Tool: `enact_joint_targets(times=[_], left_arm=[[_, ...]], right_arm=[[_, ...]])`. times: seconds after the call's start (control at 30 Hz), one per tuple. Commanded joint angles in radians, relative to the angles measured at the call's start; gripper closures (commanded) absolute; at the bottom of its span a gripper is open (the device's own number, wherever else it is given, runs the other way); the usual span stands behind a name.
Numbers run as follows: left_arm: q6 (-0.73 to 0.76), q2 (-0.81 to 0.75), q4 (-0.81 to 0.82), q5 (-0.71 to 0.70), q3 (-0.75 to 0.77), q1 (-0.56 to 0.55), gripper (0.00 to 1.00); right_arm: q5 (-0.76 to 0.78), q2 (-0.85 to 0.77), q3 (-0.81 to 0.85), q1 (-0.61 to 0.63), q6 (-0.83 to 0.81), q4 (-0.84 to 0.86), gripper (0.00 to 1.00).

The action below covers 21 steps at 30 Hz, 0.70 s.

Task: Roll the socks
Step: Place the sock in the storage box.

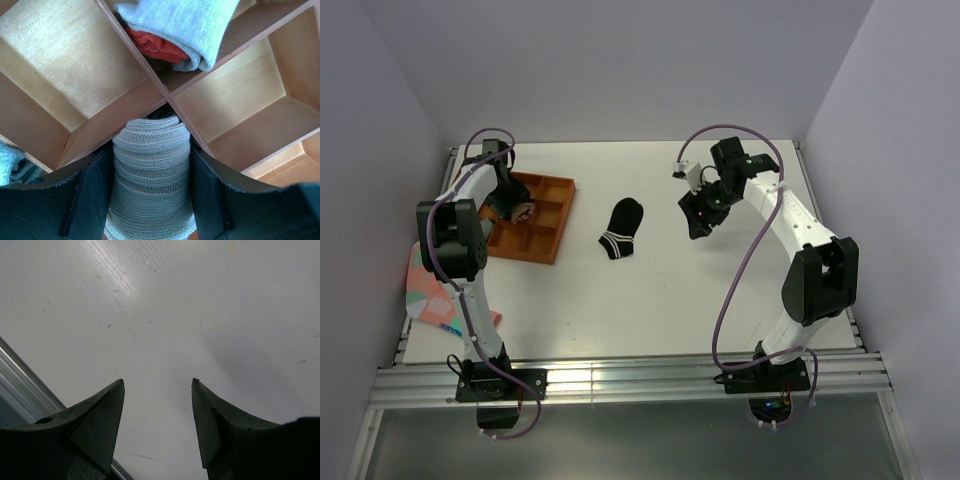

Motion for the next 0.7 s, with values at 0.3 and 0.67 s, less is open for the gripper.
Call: enact_joint_targets(times=[0.3, 0.67], left_arm=[[0.036, -0.081, 0.044, 0.020, -0.015, 0.012, 0.38], [0.025, -0.115, 0.048, 0.017, -0.030, 0.012, 0.38]], right_arm=[[-0.023, -0.063, -0.015, 0.006, -0.010, -0.002, 0.37], [-0.021, -0.074, -0.026, 0.006, -0.018, -0.006, 0.37]])
